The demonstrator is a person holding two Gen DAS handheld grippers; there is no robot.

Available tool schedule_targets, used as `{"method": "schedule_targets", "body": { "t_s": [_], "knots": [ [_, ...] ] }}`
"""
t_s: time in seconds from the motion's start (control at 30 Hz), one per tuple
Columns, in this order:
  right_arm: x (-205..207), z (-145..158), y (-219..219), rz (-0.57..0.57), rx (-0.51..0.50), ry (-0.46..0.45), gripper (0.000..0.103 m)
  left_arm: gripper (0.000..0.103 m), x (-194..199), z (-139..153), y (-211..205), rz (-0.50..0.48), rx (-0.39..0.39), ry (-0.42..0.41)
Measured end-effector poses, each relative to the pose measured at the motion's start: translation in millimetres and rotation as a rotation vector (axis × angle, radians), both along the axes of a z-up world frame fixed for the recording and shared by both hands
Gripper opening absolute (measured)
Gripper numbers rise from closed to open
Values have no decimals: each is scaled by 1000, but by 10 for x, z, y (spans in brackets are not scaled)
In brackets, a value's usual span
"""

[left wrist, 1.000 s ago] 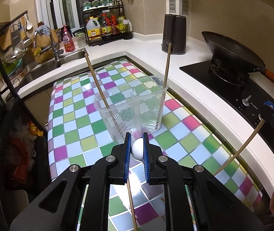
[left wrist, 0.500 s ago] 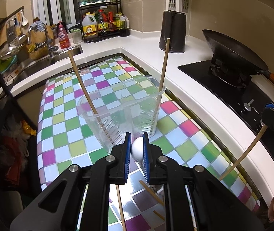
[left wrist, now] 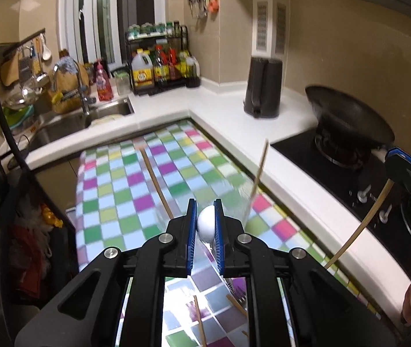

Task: Organize utensils
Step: 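Lower the spoon into the container with the left tool while the right tool lowers its chopstick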

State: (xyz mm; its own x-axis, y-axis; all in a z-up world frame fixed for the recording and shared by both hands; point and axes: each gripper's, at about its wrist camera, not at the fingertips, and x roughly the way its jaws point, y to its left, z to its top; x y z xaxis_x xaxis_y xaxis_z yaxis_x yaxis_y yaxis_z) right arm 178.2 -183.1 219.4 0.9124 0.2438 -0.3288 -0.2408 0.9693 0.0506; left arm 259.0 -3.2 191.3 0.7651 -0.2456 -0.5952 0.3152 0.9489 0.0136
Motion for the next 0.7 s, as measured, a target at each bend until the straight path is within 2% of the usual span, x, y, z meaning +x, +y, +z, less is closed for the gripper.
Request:
{"method": "schedule_targets", "body": {
  "t_s": [0.2,0.37,0.5,0.7],
  "knots": [
    [290,497,162,21,5,-96,7,12,229,563,223,48,-34,-88],
    [608,750,233,9,40,-150,6,12,476,850,278,77,-38,-154],
    [921,673,283,-10,63,-140,6,12,732,727,224,73,-2,-122],
    [1269,212,392,-36,4,-79,6,12,1000,197,113,16,85,-8]
  ]
}}
